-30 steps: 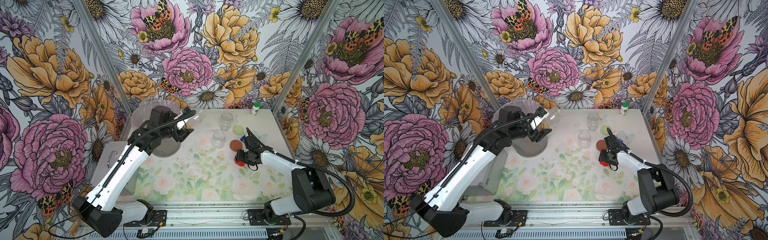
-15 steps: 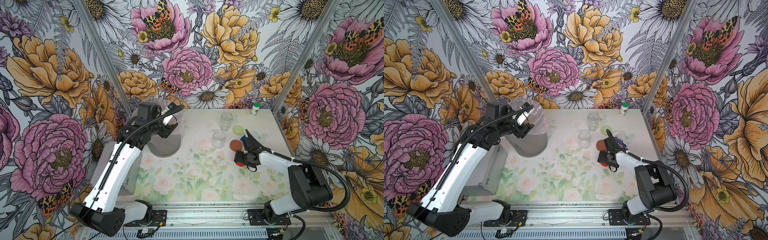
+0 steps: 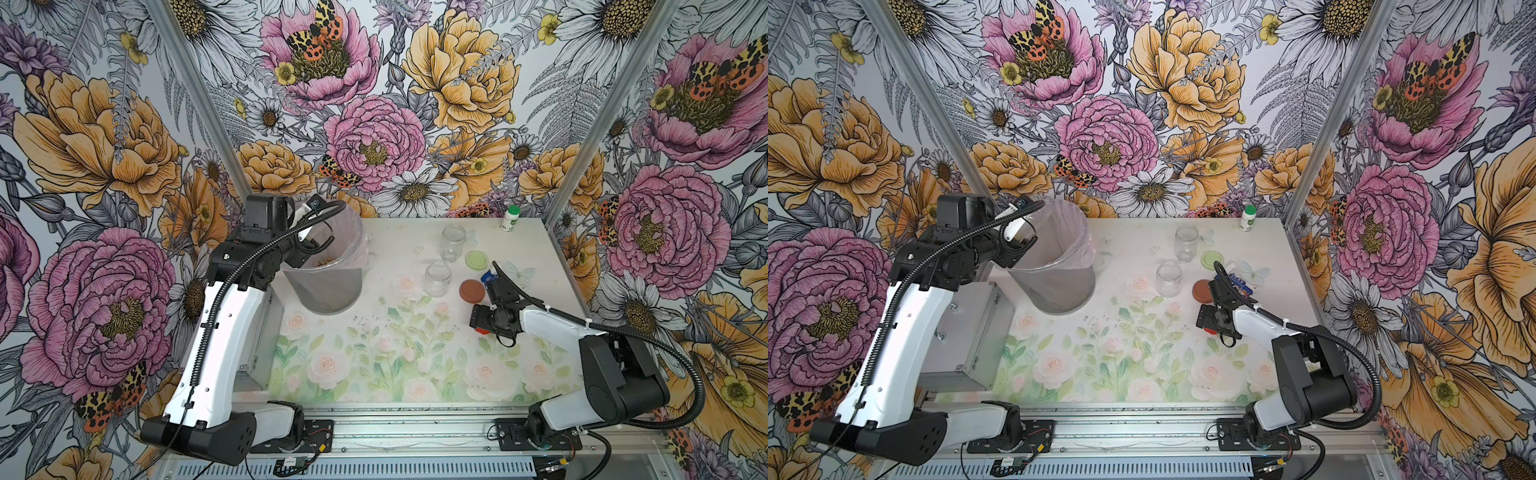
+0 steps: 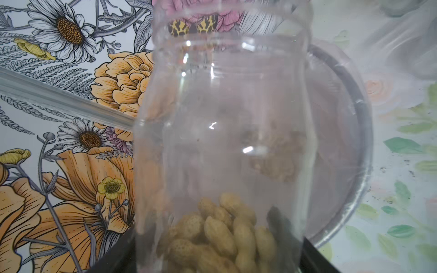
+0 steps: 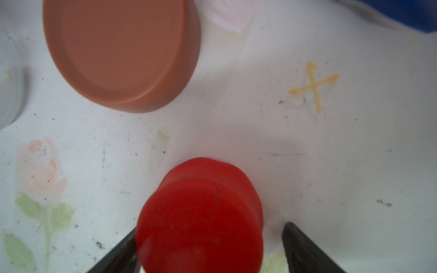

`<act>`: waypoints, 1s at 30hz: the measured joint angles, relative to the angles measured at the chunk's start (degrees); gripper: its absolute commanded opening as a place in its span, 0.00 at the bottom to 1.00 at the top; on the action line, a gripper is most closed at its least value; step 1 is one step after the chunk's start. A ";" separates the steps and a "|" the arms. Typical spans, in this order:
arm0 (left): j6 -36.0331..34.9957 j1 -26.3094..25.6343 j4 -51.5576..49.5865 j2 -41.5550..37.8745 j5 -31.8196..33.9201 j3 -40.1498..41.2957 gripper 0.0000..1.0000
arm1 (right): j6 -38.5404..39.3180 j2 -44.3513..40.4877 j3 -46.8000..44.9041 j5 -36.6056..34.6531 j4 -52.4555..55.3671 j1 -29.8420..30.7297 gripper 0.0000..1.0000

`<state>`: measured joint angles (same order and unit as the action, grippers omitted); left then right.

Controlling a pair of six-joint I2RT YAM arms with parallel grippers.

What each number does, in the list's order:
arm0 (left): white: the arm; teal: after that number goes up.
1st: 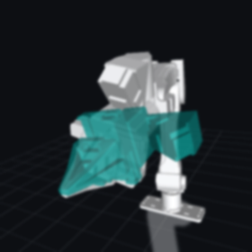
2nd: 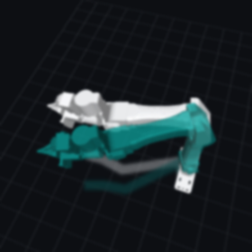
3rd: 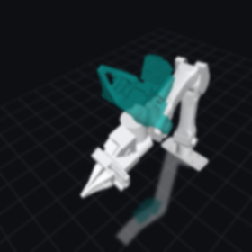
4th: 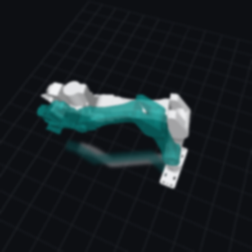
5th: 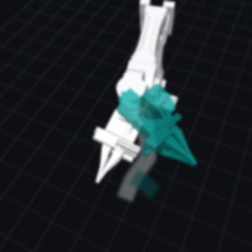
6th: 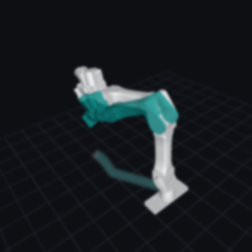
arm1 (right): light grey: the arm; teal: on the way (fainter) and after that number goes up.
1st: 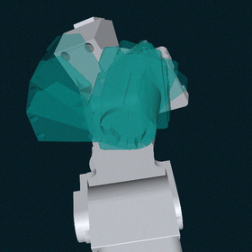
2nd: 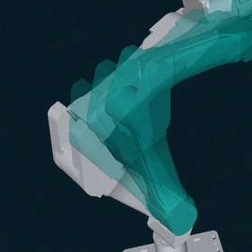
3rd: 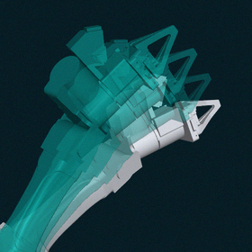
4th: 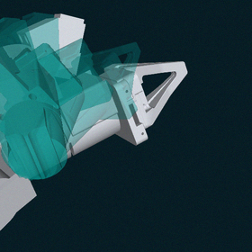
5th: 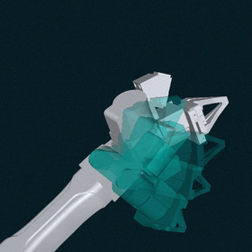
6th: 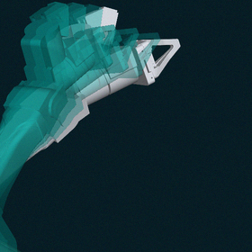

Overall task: Empty moldy peanuts from jars
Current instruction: Place the lid at the center of the board.

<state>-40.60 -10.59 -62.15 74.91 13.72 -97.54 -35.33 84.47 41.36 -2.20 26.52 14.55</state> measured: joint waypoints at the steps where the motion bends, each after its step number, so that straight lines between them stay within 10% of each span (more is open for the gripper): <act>1: -0.61 0.00 -0.26 0.83 1.40 0.00 0.25 | 0.00 0.00 0.00 -0.13 0.00 -0.02 0.90; 14: -14.01 -0.52 -2.99 16.00 22.77 -4.07 0.30 | -0.02 0.04 -0.33 -1.75 -0.07 -0.02 0.90; 30: -24.63 -6.08 -2.75 27.89 32.76 -12.48 0.34 | -1.38 -0.24 -1.64 -3.63 -3.28 -0.68 0.90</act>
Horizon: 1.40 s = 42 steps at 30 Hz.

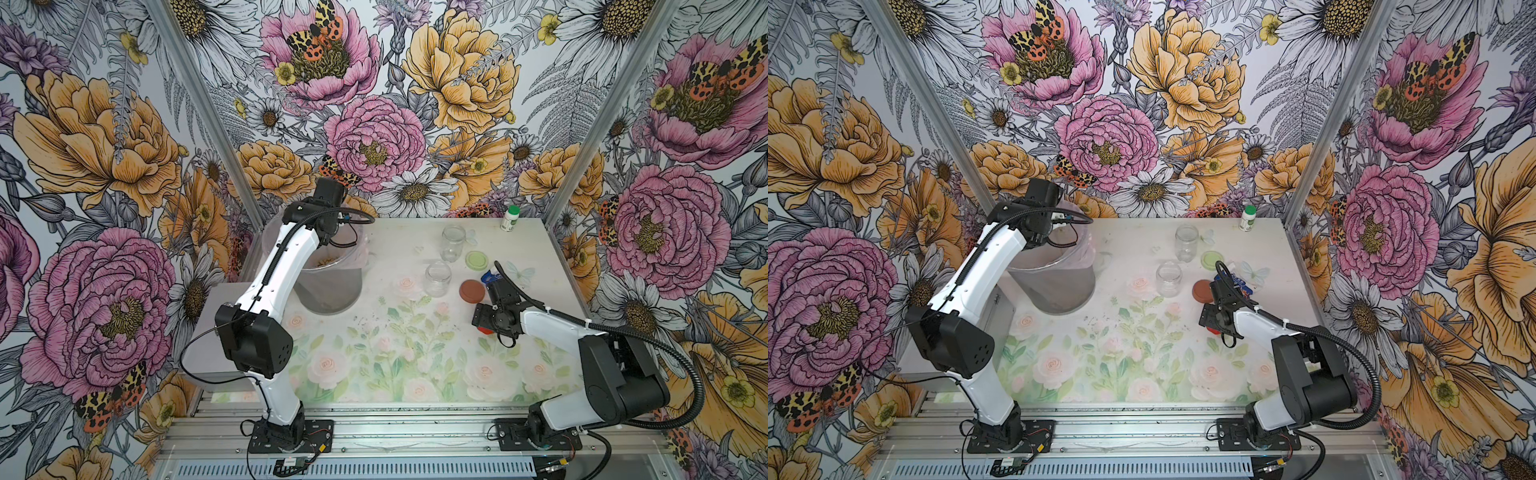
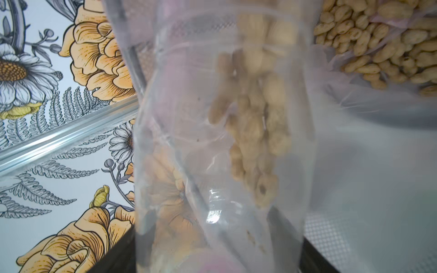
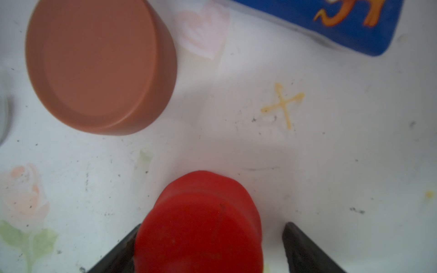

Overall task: Empty moldy peanuts from jars
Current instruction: Place the lid at the center of the board.

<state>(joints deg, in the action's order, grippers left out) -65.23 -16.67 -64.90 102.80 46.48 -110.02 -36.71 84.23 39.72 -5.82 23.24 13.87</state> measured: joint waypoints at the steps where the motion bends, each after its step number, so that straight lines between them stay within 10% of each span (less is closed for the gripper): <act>1: -0.35 -0.11 -0.13 0.28 0.13 0.09 0.34 | -0.13 -0.11 -0.11 0.00 -0.09 -0.09 0.90; 27: 5.29 0.39 -0.04 -7.45 -3.63 1.25 0.29 | -0.68 -9.62 -1.25 3.58 2.43 -0.09 0.88; 42: 27.08 -2.69 5.14 -24.46 -40.00 8.26 0.34 | 10.36 -17.03 9.07 14.73 6.64 -0.09 0.84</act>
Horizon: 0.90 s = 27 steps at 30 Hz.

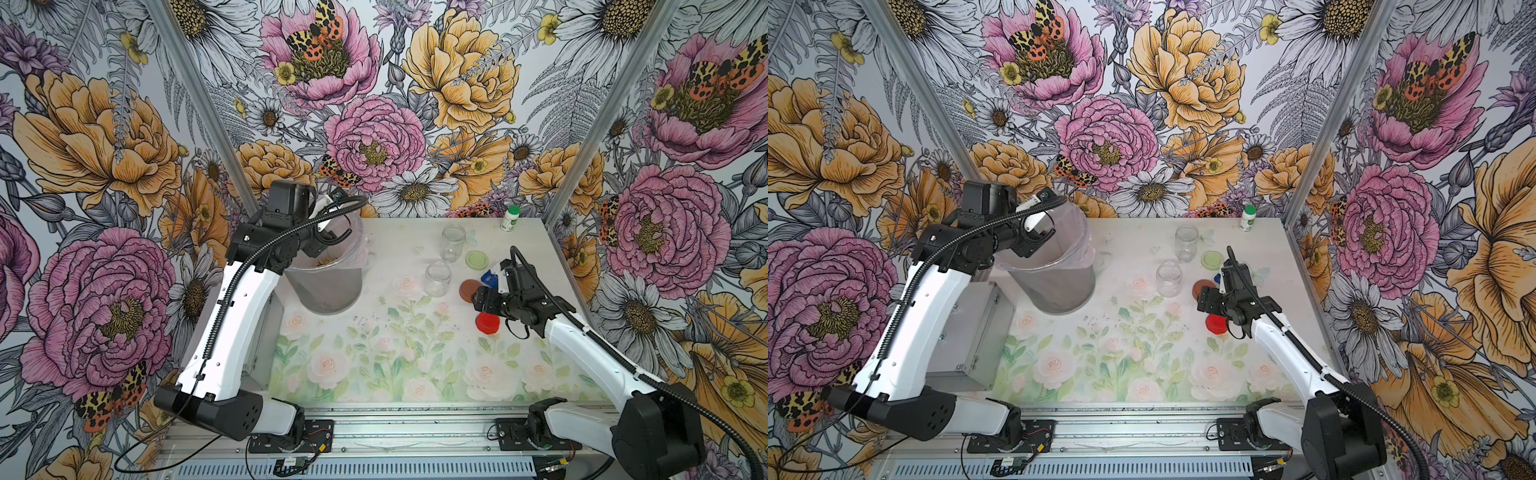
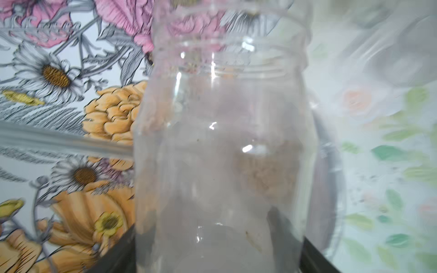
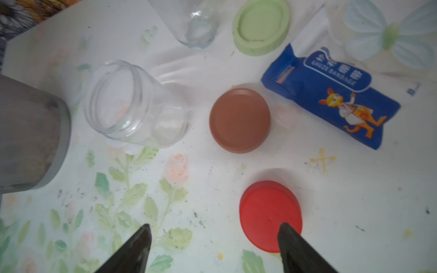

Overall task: Empty moldy peanuts from jars
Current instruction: Place the lid at the center of the board, then place the jar at the center of the board.

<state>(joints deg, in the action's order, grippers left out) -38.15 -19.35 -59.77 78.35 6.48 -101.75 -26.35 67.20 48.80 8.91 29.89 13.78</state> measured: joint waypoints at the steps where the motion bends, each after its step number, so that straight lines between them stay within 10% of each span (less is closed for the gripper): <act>1: 1.68 -2.23 2.58 -1.66 -2.89 2.82 0.34 | 0.98 -0.74 1.84 1.90 0.07 0.00 0.85; 8: 11.50 -12.37 17.94 -5.20 -17.92 16.11 0.35 | 3.28 -8.04 10.80 12.37 -2.89 0.00 0.88; 27: 23.28 -19.54 38.71 0.17 -24.02 29.38 0.33 | -3.08 -5.81 12.87 20.70 -16.94 5.97 0.92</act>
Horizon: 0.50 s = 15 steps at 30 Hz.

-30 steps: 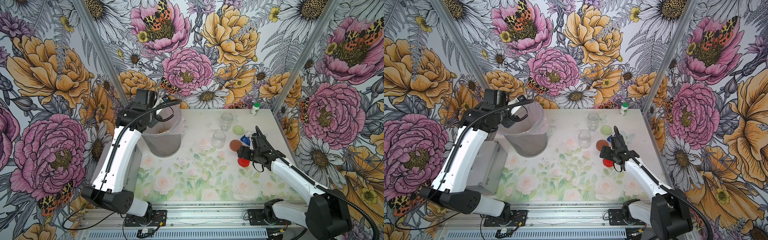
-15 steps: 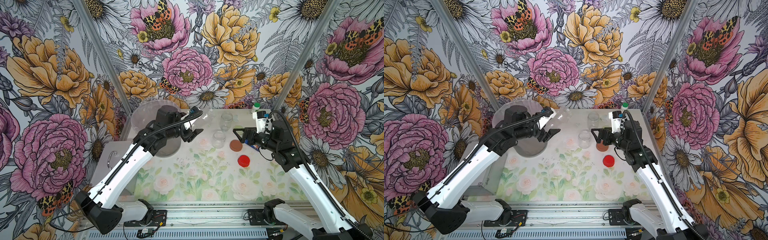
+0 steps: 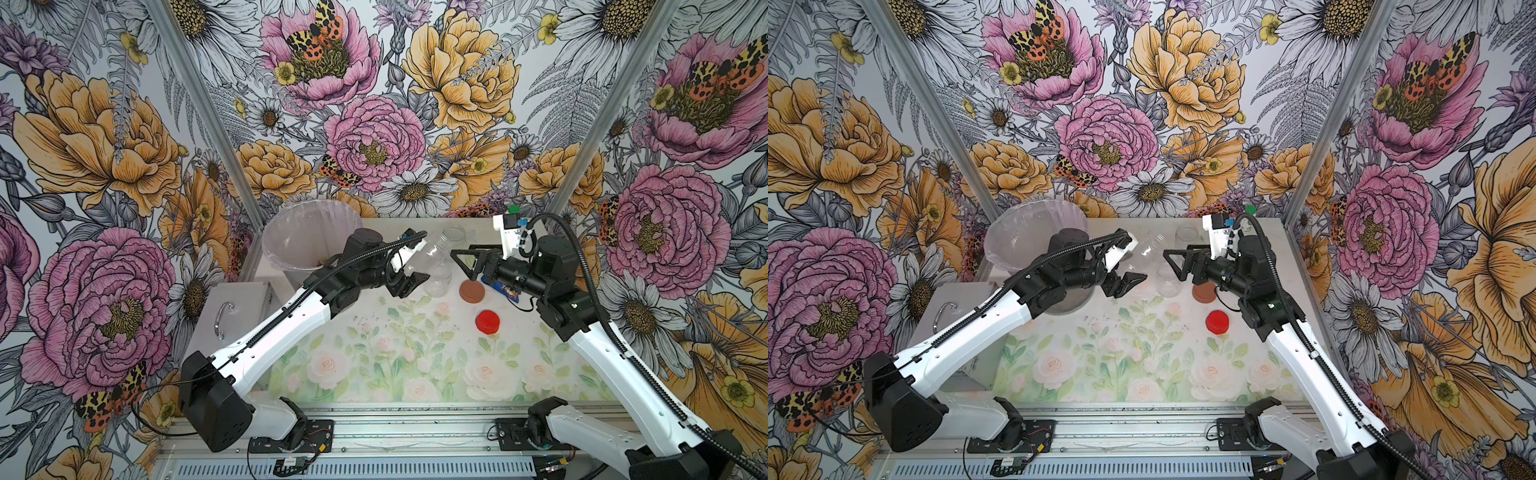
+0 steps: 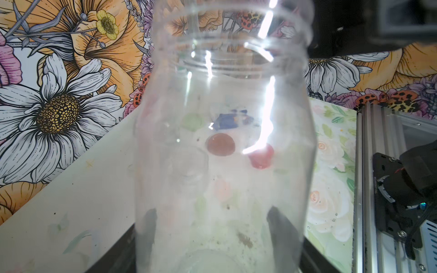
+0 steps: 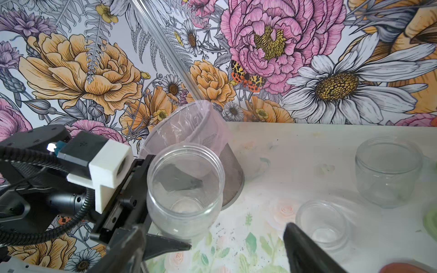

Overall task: Empty moldy peanuts from jars
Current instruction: Place the jar at the center of the board.

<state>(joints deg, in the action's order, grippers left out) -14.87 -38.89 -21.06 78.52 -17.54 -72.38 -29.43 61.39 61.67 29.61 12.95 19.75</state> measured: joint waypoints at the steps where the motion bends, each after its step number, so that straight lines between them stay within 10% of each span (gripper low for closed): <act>1: 0.02 0.00 0.59 0.00 -0.04 0.11 0.33 | -0.13 0.98 0.37 -0.04 -0.24 0.42 0.92; 15: 1.49 0.07 4.94 1.11 -1.29 1.70 0.33 | -3.98 6.16 2.38 0.09 -7.28 2.43 0.86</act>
<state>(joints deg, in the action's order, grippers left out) -13.39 -38.83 -16.12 79.64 -18.83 -70.67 -33.41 67.55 64.05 29.69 5.67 22.17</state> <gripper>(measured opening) 0.748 0.867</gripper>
